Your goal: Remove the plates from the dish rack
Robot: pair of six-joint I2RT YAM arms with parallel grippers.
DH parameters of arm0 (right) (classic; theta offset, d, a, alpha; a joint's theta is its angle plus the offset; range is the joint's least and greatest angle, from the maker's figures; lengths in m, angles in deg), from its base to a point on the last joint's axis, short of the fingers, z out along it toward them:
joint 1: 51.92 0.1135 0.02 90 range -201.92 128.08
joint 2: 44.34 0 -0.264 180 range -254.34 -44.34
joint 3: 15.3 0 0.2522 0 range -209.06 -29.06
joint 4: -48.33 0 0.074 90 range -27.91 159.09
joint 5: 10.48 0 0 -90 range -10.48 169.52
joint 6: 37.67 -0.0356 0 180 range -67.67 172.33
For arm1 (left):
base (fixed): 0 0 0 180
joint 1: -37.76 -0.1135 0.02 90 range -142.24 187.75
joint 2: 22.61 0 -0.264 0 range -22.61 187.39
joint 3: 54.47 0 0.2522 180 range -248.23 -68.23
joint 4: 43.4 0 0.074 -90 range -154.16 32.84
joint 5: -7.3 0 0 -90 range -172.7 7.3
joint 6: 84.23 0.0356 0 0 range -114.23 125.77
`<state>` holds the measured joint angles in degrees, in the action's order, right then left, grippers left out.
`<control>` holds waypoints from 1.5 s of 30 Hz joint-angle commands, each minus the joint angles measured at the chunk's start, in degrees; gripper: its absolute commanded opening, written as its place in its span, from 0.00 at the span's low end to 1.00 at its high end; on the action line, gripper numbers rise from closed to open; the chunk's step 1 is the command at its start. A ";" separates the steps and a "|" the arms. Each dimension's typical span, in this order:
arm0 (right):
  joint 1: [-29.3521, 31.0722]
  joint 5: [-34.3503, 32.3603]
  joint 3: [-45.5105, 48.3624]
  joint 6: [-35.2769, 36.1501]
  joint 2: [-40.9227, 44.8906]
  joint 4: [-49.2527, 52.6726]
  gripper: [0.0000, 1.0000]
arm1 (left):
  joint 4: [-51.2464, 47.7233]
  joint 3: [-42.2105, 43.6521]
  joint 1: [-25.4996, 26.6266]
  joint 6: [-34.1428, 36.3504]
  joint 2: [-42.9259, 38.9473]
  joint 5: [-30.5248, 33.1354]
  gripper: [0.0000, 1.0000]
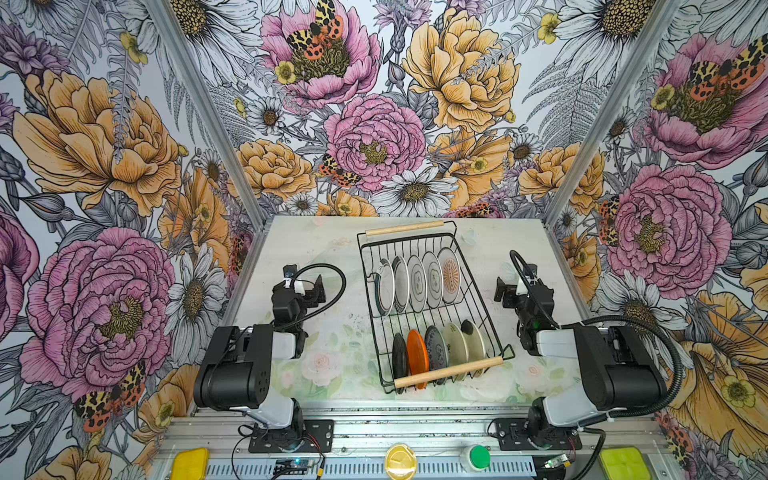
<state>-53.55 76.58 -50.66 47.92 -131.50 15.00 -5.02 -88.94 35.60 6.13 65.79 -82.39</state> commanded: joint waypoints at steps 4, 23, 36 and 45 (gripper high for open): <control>0.49 -0.09 -1.03 0.63 -0.78 -2.14 0.99 | 1.41 -1.09 -0.22 -0.36 0.54 -1.24 0.99; 0.40 0.08 -1.05 0.58 -0.78 -2.14 0.99 | 1.45 -1.09 -0.18 -0.36 0.50 -1.19 0.99; 0.42 0.04 -1.00 0.65 -0.79 -2.14 0.99 | 1.41 -1.14 -0.18 -0.36 0.53 -1.13 0.99; 0.46 -2.95 -0.37 -0.62 1.29 -2.00 0.99 | -0.57 -1.58 0.02 0.07 -0.92 -0.94 0.99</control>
<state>-53.33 75.68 -50.66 47.86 -131.48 15.00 -5.13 -88.96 35.60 6.15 65.79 -82.39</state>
